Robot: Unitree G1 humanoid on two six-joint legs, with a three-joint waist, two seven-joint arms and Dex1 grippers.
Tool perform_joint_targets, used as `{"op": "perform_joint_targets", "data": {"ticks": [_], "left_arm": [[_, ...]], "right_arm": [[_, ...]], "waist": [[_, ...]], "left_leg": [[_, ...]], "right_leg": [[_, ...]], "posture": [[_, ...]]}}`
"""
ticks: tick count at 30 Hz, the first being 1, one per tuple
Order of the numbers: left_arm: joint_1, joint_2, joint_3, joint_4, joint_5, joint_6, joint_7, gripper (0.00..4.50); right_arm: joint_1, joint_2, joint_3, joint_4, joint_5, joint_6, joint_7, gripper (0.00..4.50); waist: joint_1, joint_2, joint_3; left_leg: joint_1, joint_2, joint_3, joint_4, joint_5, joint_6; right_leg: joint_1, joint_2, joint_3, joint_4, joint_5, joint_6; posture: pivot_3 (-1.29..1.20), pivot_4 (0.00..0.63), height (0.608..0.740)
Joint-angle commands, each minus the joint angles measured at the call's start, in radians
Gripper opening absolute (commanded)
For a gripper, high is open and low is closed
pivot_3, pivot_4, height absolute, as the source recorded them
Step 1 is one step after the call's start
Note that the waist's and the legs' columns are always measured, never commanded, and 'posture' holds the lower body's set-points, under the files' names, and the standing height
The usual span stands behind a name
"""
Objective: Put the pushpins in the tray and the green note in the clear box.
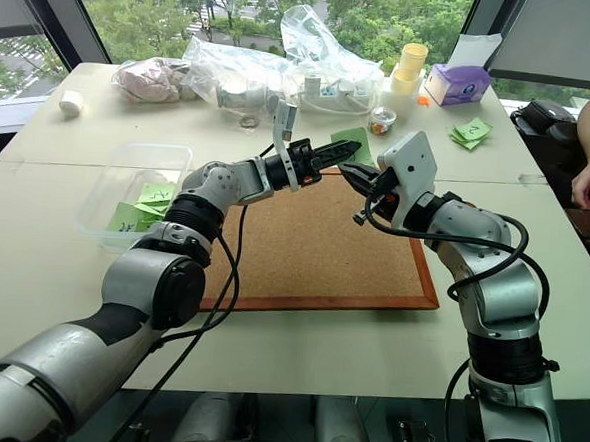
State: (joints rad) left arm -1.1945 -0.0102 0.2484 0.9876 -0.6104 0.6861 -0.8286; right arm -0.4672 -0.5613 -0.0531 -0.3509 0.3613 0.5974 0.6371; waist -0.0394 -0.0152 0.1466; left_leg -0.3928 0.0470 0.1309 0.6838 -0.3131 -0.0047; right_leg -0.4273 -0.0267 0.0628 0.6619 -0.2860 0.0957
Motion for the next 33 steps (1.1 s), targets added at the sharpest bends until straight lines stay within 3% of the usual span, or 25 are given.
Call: {"op": "perform_joint_targets", "data": {"ticks": [1,19,23,26,33], "left_arm": [[-0.021,0.004,-0.020,-0.020,0.037,-0.046,-0.035,0.01],[0.000,0.029,0.015,-0.009,0.066,-0.053,-0.048,0.01],[0.022,0.034,-0.009,-0.044,0.086,-0.048,-0.064,0.01],[0.086,0.044,-0.097,-0.147,0.152,-0.093,-0.096,0.01],[0.225,0.026,-0.277,-0.431,0.278,-0.213,-0.061,0.01]], "right_arm": [[-0.008,0.010,-0.009,-0.040,0.012,-0.020,-0.010,0.00],[0.052,0.135,-0.111,-0.098,0.190,0.103,-0.167,0.00],[0.053,0.155,-0.196,-0.067,0.241,0.120,-0.227,0.00],[0.063,0.113,-0.294,0.037,0.177,0.092,-0.309,0.00],[0.066,0.021,-0.269,0.314,-0.016,0.041,-0.399,0.00]], "waist": [[0.000,0.000,0.000],[0.000,0.000,0.000],[0.000,0.000,0.000],[0.001,0.000,0.000],[0.003,0.000,0.000]], "left_leg": [[0.000,0.000,0.000,0.000,0.000,0.000],[0.000,0.000,0.000,0.000,0.000,0.000],[0.000,0.000,0.000,0.000,0.000,0.000],[0.000,0.000,0.000,0.000,0.000,0.000],[0.000,0.001,0.001,0.000,0.000,0.000]], "right_leg": [[0.000,0.000,0.000,0.000,0.000,0.000],[0.000,0.000,0.000,0.000,0.000,0.000],[0.000,0.000,0.000,0.000,0.000,0.000],[0.000,0.000,0.000,0.000,0.000,0.000],[-0.001,-0.001,0.001,0.001,0.000,0.000]], "posture": [[0.00,0.150,0.738],[0.00,0.150,0.738],[0.00,0.150,0.738],[0.00,0.150,0.738],[0.00,0.150,0.738]]}}
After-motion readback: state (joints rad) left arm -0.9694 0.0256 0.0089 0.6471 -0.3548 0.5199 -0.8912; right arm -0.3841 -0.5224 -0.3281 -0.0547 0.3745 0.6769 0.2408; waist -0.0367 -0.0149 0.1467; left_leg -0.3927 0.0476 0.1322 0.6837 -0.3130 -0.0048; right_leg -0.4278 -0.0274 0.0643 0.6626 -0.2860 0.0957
